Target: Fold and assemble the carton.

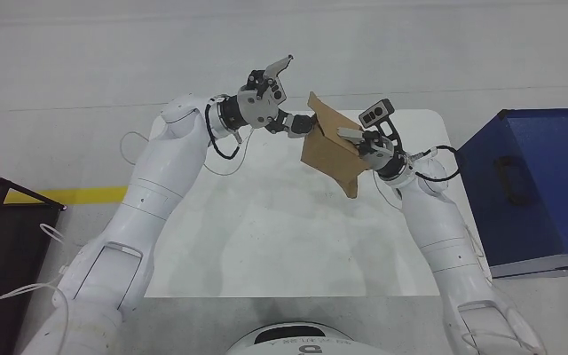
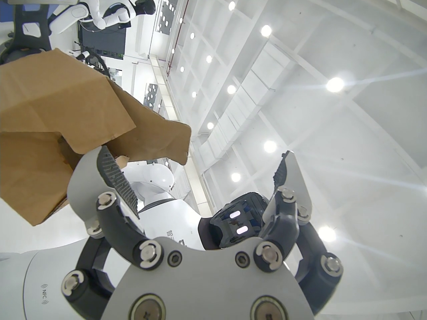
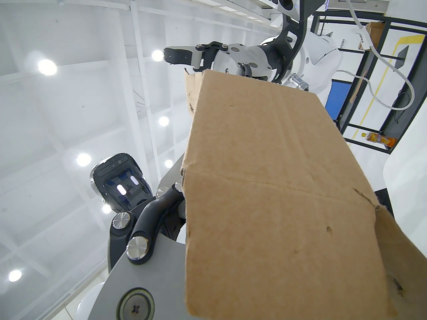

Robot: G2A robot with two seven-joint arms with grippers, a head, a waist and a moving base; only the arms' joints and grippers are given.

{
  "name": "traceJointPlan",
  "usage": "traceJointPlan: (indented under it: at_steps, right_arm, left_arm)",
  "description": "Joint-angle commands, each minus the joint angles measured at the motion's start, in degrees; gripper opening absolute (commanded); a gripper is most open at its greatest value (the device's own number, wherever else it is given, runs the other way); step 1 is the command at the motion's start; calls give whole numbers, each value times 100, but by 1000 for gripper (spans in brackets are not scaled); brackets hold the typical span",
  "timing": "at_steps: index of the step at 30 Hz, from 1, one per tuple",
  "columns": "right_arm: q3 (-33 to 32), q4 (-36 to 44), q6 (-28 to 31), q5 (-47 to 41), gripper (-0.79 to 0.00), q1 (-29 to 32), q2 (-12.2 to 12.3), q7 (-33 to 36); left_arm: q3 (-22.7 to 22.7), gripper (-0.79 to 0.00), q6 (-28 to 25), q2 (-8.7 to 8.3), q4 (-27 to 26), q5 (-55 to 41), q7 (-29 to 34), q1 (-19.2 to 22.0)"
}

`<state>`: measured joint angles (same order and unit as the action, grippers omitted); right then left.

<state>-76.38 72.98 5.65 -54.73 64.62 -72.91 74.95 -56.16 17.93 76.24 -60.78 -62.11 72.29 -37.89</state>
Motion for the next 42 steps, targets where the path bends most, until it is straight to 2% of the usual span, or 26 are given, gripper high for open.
traceJointPlan:
  at_steps: [1, 12, 19, 23, 26, 31, 35, 42]
  right_arm:
    - [20, -30, 1, -8, -785, -8, -1, 0]
    - [110, 86, -19, 55, -785, 28, 3, -93]
    - [50, 163, -57, -16, -785, 92, 27, -40]
    - [48, 184, -96, -23, -785, 109, 36, -19]
    - [68, 207, -108, -14, -785, 121, 40, 2]
    - [63, 267, -86, -15, -785, 167, 51, 38]
    - [45, 318, -79, -60, -785, 209, 61, 97]
    - [32, 405, -86, -70, -785, 278, 80, 162]
  left_arm:
    - [32, 0, 16, 14, 45, 17, 43, 26]
    - [176, 0, 131, 106, 498, -24, 390, 247]
    - [-162, 0, 46, -22, 550, 141, 782, 198]
    - [-415, 0, 16, -104, 514, 177, 733, 127]
    - [-445, -37, 51, -110, 519, 196, 637, 150]
    - [-266, -123, 103, -12, 515, 28, 564, 287]
    - [-61, -148, 173, 73, 658, 39, 539, 448]
    - [240, -163, 245, 213, 1128, 24, 911, 700]
